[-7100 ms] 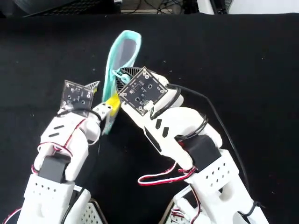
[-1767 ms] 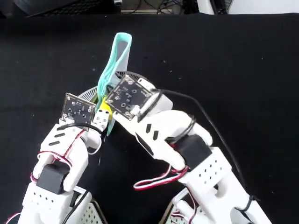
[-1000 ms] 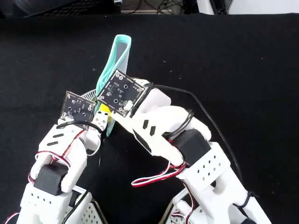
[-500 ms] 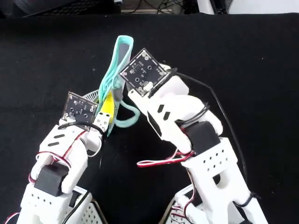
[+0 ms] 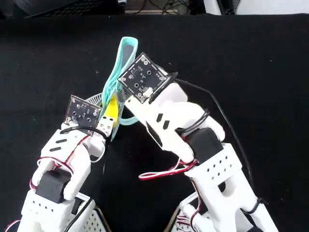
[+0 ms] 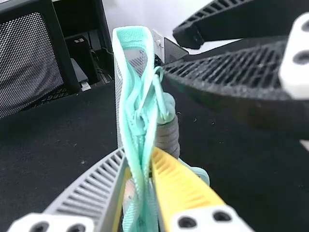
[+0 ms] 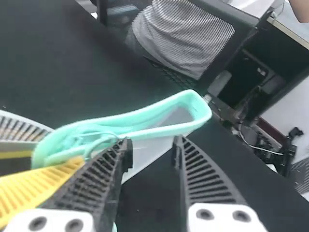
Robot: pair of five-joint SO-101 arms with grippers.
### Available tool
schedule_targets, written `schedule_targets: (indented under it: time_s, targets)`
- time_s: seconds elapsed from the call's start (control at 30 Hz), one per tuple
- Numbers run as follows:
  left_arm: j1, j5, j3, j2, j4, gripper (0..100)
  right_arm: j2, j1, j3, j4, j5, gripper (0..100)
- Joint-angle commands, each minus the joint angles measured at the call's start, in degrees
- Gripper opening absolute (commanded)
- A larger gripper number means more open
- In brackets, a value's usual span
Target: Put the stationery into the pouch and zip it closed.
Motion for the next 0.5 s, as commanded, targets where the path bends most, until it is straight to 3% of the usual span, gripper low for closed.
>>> schedule_targets:
  time_s: [0.0, 0.47]
  targets:
    - [0.31, -0.18, -0.92, 0.18, 0.44, 3, -0.22, -0.97, -0.40, 0.18, -1.05, 16.2]
    - [0.31, -0.09, -1.27, 0.18, 0.88, 3, -0.13, -3.96, -0.40, 3.52, -0.53, 16.4]
